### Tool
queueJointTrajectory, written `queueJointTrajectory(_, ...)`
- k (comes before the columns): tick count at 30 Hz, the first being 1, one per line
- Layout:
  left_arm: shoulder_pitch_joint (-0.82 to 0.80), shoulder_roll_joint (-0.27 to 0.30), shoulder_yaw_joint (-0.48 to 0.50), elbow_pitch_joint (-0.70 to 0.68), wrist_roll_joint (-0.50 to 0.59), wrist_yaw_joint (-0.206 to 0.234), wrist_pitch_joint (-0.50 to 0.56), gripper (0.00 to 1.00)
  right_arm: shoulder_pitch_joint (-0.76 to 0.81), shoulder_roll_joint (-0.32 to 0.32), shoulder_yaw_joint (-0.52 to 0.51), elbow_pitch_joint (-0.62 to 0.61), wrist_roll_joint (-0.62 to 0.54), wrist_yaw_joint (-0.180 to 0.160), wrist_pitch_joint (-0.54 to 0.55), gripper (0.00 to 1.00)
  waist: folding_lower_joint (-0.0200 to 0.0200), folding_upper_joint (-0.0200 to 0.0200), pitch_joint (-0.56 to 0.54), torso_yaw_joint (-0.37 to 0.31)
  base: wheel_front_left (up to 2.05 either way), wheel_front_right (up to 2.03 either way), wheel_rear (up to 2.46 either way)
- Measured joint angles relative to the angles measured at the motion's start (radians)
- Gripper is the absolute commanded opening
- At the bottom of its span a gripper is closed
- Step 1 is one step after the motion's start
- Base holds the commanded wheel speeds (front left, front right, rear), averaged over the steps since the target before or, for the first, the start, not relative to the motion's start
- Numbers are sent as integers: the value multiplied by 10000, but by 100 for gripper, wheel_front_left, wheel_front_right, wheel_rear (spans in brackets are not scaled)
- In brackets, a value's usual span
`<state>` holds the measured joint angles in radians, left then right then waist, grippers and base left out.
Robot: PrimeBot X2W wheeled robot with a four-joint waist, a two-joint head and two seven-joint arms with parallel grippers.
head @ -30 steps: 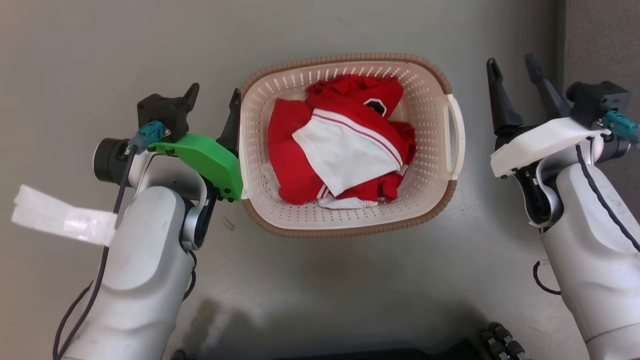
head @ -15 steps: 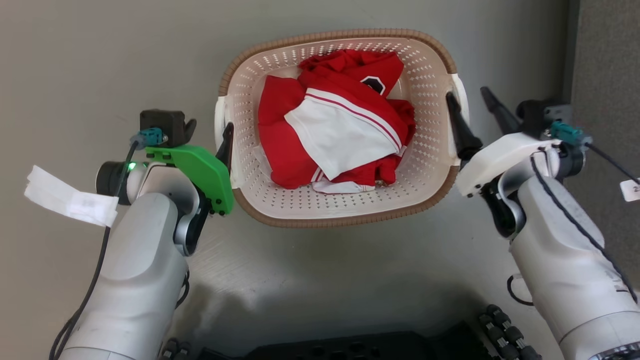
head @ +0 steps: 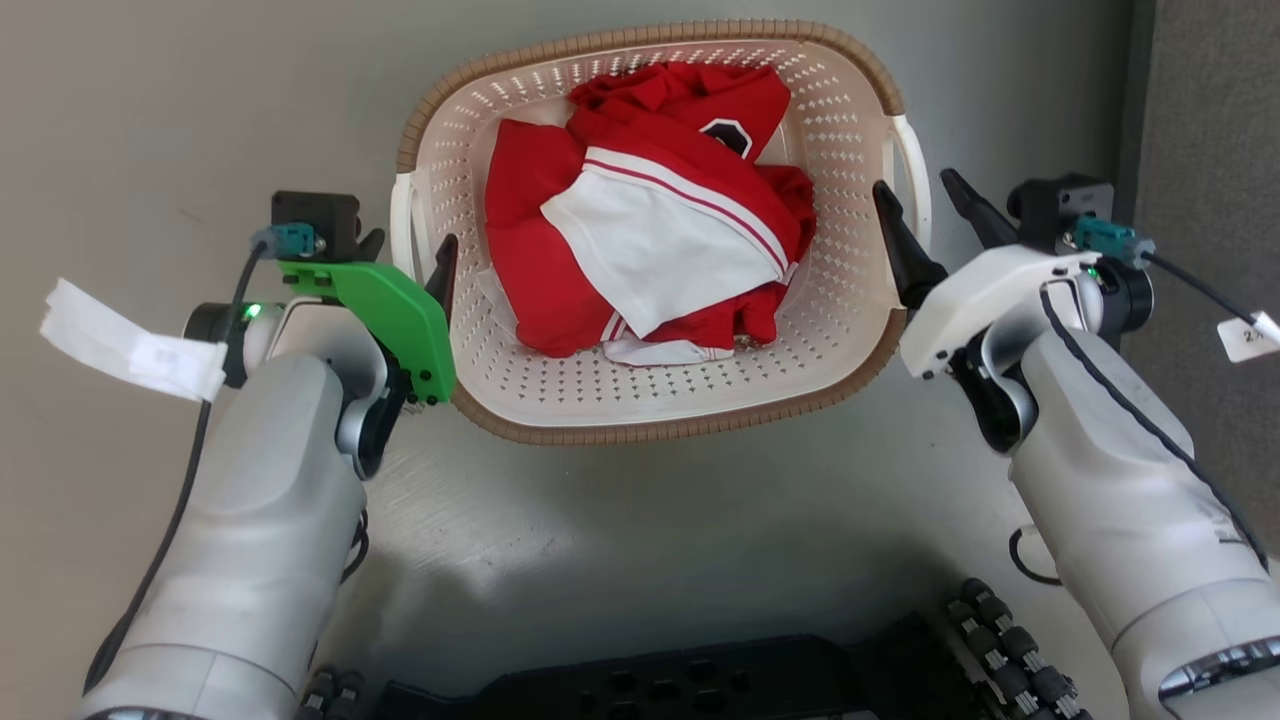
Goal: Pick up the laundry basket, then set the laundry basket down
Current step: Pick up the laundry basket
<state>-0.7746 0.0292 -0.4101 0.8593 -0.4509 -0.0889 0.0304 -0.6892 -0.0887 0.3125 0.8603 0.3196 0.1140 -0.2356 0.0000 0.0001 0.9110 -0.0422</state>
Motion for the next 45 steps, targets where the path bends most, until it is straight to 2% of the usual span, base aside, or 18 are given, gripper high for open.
queueJointTrajectory(7,-509,-27,113,713,-232,-48,217,100,-603,94,268,410,0,4,-2,100,0,0,258,-73,0,0,0)
queueJointTrajectory(8,-552,-35,109,765,-265,-59,217,100,-651,121,270,474,2,6,-2,50,0,0,281,-87,0,0,0)
queueJointTrajectory(9,-619,-42,104,842,-268,-86,217,40,-693,144,263,560,54,6,-2,0,0,0,298,-97,0,0,0)
queueJointTrajectory(10,-703,-50,94,953,-272,-92,222,0,-713,153,257,646,125,6,-2,0,0,0,308,-103,0,0,0)
queueJointTrajectory(16,-1078,-268,54,1310,-472,-159,318,0,-879,291,265,1009,428,174,73,0,0,0,354,-108,0,0,0)
queueJointTrajectory(26,-1322,-270,-104,1789,-836,-178,288,0,-1200,387,435,1557,502,207,31,0,0,0,261,-157,0,0,0)
queueJointTrajectory(37,-1362,-284,-481,2249,-1352,-257,322,0,-1280,491,581,2157,543,209,31,0,0,0,-289,-206,0,0,0)
queueJointTrajectory(45,-1353,-284,-759,2487,-1877,-339,771,0,-1264,516,926,2552,940,209,140,0,0,0,-913,-226,0,0,0)
